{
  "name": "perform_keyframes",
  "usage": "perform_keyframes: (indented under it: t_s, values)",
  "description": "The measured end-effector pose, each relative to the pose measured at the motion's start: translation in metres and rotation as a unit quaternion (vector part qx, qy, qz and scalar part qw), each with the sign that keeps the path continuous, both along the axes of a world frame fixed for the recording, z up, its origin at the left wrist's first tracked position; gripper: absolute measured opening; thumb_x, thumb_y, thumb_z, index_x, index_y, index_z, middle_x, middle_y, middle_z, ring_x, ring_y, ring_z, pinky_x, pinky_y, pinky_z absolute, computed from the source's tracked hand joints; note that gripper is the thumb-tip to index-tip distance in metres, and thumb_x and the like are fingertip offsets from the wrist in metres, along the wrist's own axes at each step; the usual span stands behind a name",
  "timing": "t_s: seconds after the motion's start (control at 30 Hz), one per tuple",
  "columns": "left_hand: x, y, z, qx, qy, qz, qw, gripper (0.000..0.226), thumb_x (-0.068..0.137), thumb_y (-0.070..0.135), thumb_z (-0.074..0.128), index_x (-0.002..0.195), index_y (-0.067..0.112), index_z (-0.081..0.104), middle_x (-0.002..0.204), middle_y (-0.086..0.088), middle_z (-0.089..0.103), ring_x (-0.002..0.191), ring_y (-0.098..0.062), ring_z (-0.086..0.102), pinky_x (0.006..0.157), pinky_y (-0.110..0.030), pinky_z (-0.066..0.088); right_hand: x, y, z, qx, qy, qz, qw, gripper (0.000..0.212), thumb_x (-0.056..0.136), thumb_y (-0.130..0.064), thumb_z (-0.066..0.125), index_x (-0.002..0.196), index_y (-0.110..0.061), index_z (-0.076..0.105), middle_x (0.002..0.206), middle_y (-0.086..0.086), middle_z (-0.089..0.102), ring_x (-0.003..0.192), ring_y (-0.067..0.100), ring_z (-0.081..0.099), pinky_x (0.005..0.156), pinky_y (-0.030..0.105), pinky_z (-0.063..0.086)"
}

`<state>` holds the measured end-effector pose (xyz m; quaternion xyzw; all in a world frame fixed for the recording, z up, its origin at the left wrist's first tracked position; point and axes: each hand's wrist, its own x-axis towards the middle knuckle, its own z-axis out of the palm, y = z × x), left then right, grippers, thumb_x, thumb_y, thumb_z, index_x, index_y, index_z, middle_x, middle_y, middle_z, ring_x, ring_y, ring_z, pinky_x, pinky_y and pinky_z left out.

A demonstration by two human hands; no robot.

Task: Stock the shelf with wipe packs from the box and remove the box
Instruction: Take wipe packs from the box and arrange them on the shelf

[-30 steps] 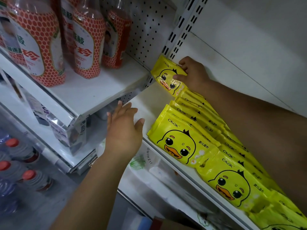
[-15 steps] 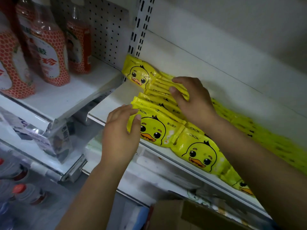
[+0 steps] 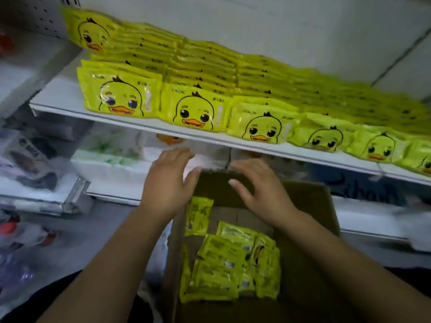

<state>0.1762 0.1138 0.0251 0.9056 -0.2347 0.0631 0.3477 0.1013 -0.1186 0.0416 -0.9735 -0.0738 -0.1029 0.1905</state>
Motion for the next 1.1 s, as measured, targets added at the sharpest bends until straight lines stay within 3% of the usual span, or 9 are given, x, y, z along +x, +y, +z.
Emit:
perform_keyframes:
  t_s: [0.13,0.23,0.3,0.4,0.67,0.87,1.0,1.1]
  values:
    - [-0.048,-0.018,-0.03,0.073,0.1,0.022,0.992,0.065,0.1,0.046,0.05,0.151,0.006,0.042,0.156,-0.018,0.042,0.142,-0.038,0.039,0.113,-0.049,0.037,-0.058,-0.028,-0.059,0.016,0.181,-0.044,0.982,0.04,0.099,-0.041,0.059,0.129,-0.016,0.064,0.132,0.002,0.063,0.127,0.023,0.05,0.103,0.037,0.043]
    - [-0.078,-0.022,-0.045,0.057,0.186,0.067,0.979,0.077,0.102,0.045,0.053,0.16,0.007,0.02,0.163,-0.018,0.028,0.149,-0.036,0.03,0.115,-0.047,0.033,-0.086,-0.042,-0.104,0.021,0.315,-0.087,0.945,0.039,0.099,-0.041,0.059,0.126,-0.014,0.065,0.129,0.006,0.065,0.124,0.027,0.054,0.1,0.035,0.043]
    - [-0.093,-0.024,-0.049,0.023,0.245,0.103,0.964,0.074,0.102,0.046,0.052,0.16,0.011,0.02,0.159,-0.016,0.039,0.141,-0.038,0.042,0.104,-0.046,0.042,-0.103,-0.047,-0.134,-0.003,0.388,-0.088,0.917,0.038,0.1,-0.04,0.057,0.126,-0.014,0.064,0.128,0.009,0.065,0.123,0.029,0.055,0.098,0.038,0.046]
    - [-0.104,-0.026,-0.049,0.007,0.25,0.158,0.955,0.05,0.104,0.044,0.046,0.142,0.012,0.043,0.129,-0.02,0.065,0.113,-0.045,0.06,0.078,-0.041,0.042,-0.117,-0.042,-0.174,-0.016,0.461,-0.079,0.884,0.043,0.098,-0.04,0.057,0.132,-0.015,0.06,0.132,0.01,0.063,0.125,0.031,0.056,0.096,0.037,0.048]
    - [-0.094,-0.026,-0.061,0.016,0.218,0.197,0.956,0.035,0.109,0.038,0.034,0.114,0.008,0.05,0.099,-0.02,0.067,0.089,-0.043,0.061,0.063,-0.038,0.033,-0.091,-0.015,-0.244,0.084,0.489,-0.185,0.848,0.08,0.091,-0.047,0.068,0.152,-0.009,0.033,0.153,0.016,0.039,0.142,0.037,0.035,0.113,0.04,0.036]
    - [-0.09,-0.028,-0.064,0.028,0.209,0.199,0.957,0.023,0.109,0.037,0.035,0.099,0.017,0.042,0.086,-0.011,0.061,0.08,-0.041,0.059,0.059,-0.038,0.034,-0.088,-0.015,-0.268,0.059,0.5,-0.218,0.836,0.087,0.078,-0.054,0.078,0.145,-0.01,0.043,0.146,0.014,0.042,0.136,0.034,0.04,0.109,0.042,0.041]
    - [-0.089,-0.029,-0.063,0.03,0.21,0.205,0.955,0.029,0.108,0.037,0.035,0.105,0.01,0.047,0.095,-0.017,0.066,0.084,-0.042,0.061,0.064,-0.045,0.046,-0.092,-0.014,-0.282,0.121,0.525,-0.211,0.816,0.073,0.069,-0.051,0.087,0.128,-0.015,0.064,0.13,0.012,0.064,0.12,0.031,0.059,0.097,0.037,0.05]
    - [-0.09,-0.029,-0.063,0.033,0.206,0.204,0.956,0.027,0.109,0.036,0.036,0.105,0.011,0.047,0.098,-0.018,0.067,0.086,-0.042,0.06,0.062,-0.04,0.039,-0.096,-0.005,-0.277,0.131,0.525,-0.196,0.818,0.057,0.079,-0.045,0.081,0.129,-0.021,0.066,0.123,0.01,0.068,0.117,0.033,0.062,0.097,0.037,0.048]
